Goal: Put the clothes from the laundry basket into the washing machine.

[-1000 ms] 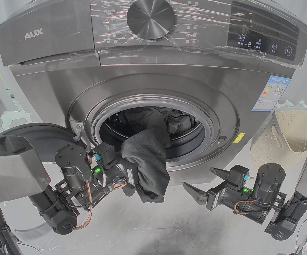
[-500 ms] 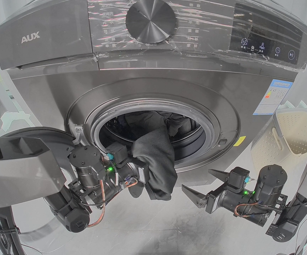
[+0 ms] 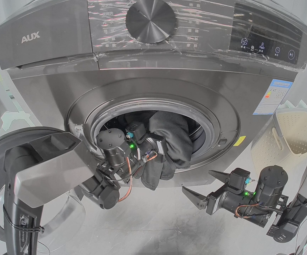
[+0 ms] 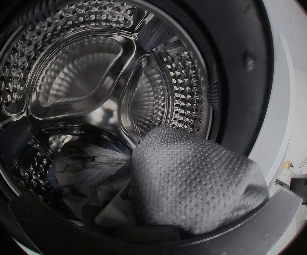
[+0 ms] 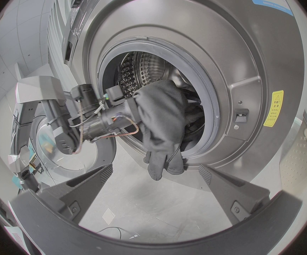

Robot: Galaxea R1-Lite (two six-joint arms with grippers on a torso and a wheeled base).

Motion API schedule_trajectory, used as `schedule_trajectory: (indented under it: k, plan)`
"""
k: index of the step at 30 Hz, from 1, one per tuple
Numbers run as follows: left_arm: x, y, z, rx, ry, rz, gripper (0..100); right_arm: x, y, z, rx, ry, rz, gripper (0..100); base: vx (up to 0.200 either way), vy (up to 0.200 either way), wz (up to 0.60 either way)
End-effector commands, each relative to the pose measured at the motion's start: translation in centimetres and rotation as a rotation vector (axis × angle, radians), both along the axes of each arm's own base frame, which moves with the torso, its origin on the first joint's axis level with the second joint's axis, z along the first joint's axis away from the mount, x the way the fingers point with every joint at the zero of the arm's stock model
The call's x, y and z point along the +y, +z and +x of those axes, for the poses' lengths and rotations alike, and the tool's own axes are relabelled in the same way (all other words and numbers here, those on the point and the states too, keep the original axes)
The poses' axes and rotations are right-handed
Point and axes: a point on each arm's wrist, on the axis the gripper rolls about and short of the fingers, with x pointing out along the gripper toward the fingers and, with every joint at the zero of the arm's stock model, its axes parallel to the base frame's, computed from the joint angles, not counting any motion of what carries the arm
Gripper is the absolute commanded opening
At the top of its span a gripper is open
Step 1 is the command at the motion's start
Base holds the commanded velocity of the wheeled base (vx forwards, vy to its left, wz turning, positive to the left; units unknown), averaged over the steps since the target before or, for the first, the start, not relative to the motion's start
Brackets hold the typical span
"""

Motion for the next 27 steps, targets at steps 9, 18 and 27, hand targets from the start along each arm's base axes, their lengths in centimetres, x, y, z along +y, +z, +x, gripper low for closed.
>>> schedule_trajectory:
  k: [9, 18, 27]
  plan:
    - [-2.6, -1.5, 6.6, 0.038, 0.043, -0.031, 0, -0.1, -0.4, -0.1, 0.014, 0.003, -0.014, 100, 0.000, 0.000, 0.00]
    - [-2.3, -1.1, 12.4, 0.001, 0.247, -0.098, 0, -0.2, -0.5, -0.2, 0.020, 0.005, -0.021, 100, 0.000, 0.000, 0.00]
    - [-1.9, -1.6, 12.3, 0.034, 0.270, -0.086, 100, -0.2, -0.6, -0.2, 0.025, 0.004, -0.023, 100, 0.000, 0.000, 0.00]
